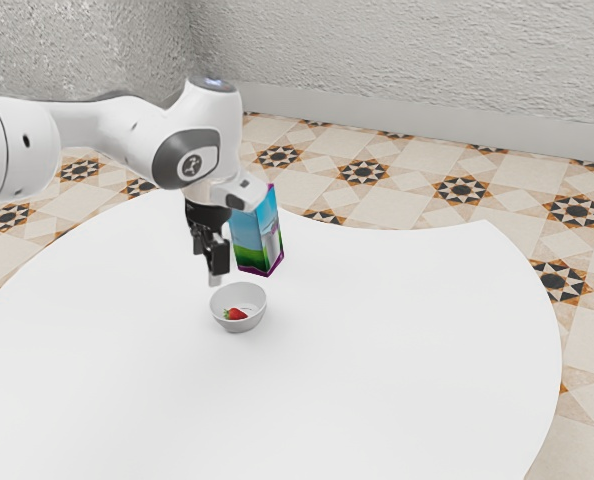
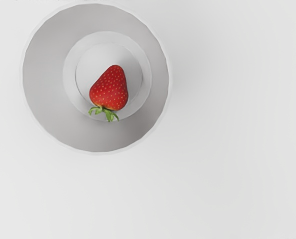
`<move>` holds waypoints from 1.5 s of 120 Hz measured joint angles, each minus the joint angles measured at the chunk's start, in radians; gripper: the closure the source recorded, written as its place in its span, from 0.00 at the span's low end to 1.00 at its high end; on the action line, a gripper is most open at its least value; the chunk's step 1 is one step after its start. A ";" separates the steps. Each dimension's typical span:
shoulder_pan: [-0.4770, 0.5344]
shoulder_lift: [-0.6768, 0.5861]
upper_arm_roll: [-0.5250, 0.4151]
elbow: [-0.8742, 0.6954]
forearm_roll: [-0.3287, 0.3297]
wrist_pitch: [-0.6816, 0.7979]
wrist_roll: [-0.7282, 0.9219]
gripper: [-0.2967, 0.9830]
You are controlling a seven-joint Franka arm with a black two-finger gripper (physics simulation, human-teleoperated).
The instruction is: Take strawberry from the bowl
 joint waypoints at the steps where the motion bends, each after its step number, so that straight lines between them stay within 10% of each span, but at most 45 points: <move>1: 0.000 0.000 0.000 -0.001 0.001 0.002 0.003 0.23; 146: 0.045 0.098 -0.001 -0.048 -0.089 0.229 0.233 0.26; 180: 0.049 0.100 -0.001 -0.049 -0.098 0.254 0.258 0.43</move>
